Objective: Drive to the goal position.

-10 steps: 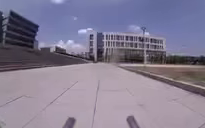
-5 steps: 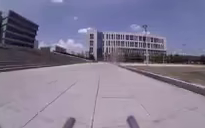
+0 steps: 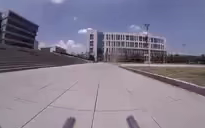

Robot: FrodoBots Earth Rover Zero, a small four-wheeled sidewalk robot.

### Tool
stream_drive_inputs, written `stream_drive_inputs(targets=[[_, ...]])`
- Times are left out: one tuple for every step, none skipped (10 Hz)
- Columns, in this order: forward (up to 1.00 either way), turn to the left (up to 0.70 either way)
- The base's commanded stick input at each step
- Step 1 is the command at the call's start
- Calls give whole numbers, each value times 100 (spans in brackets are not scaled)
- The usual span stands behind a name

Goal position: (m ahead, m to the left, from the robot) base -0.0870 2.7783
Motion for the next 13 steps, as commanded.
stream_drive_inputs(targets=[[85, 0], [85, 0], [85, 0], [85, 0], [85, 0], [85, 0], [85, 0], [85, 0], [85, 0], [93, 0], [100, 0], [100, 0], [100, 0]])
